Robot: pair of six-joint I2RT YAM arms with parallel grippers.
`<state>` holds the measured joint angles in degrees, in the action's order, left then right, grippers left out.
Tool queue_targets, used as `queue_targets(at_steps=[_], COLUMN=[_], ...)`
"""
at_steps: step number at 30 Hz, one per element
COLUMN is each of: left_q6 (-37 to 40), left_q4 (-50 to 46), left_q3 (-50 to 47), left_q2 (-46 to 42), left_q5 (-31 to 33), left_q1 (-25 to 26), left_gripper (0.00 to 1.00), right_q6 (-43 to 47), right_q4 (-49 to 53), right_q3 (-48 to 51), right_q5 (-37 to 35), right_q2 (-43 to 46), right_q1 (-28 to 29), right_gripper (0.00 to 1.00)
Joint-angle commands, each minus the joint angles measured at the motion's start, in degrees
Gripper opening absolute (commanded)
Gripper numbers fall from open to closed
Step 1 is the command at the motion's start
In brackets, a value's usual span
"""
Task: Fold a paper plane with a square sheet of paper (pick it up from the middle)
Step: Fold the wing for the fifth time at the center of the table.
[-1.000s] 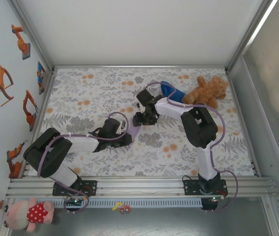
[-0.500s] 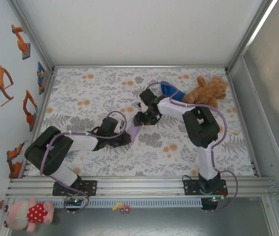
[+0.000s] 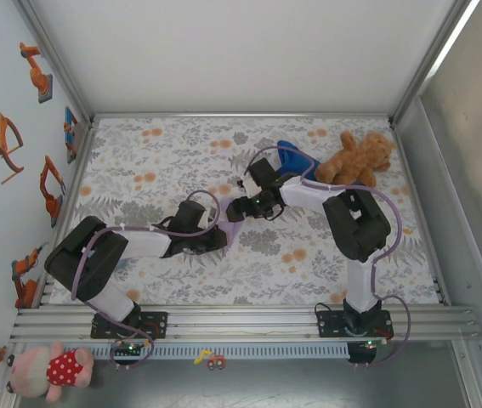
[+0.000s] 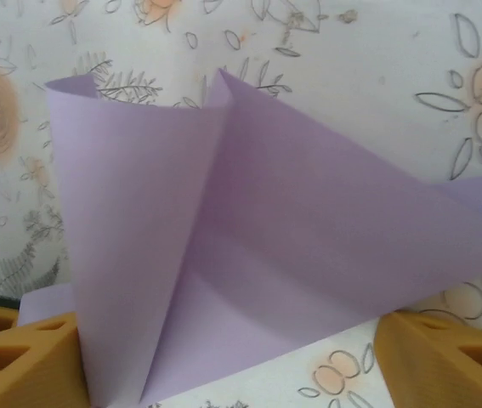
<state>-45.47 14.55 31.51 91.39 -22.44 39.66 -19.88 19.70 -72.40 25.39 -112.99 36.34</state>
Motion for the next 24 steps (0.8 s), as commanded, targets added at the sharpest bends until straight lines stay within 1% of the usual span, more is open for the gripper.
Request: queue_targets(at_steps=[1, 6, 9, 13, 18, 24], left_q6=[1.3, 1.2, 1.2, 1.3, 1.4, 1.4], left_q4=[-4.5, -4.5, -4.6, -4.7, -4.7, -4.6], left_q3=[-0.5, -0.7, -0.7, -0.6, -0.4, -0.4], left_q2=[3.5, 3.3, 3.3, 3.3, 3.4, 3.5], left_q5=[-0.1, 0.1, 0.1, 0.2, 0.1, -0.1], left_q1=[0.8, 0.9, 0.9, 1.0, 1.0, 1.2], left_gripper=[0.14, 0.13, 0.13, 0.13, 0.13, 0.13], right_q6=[1.6, -1.5, -2.5, -3.3, -1.9, 1.4], right_q4=[-1.1, -3.9, -3.9, -3.4, -1.2, 1.7], right_q3=[3.4, 5.0, 5.2, 5.2, 4.6, 3.7], right_q5=[-0.8, -4.6, -6.7, -9.0, -9.6, -13.5], right_q2=[-0.9, 4.9, 8.8, 11.7, 10.6, 7.7], right_q1=[-0.3, -0.4, -0.4, -0.4, 0.3, 3.9], right_gripper=[0.87, 0.86, 0.83, 0.82, 0.82, 0.84])
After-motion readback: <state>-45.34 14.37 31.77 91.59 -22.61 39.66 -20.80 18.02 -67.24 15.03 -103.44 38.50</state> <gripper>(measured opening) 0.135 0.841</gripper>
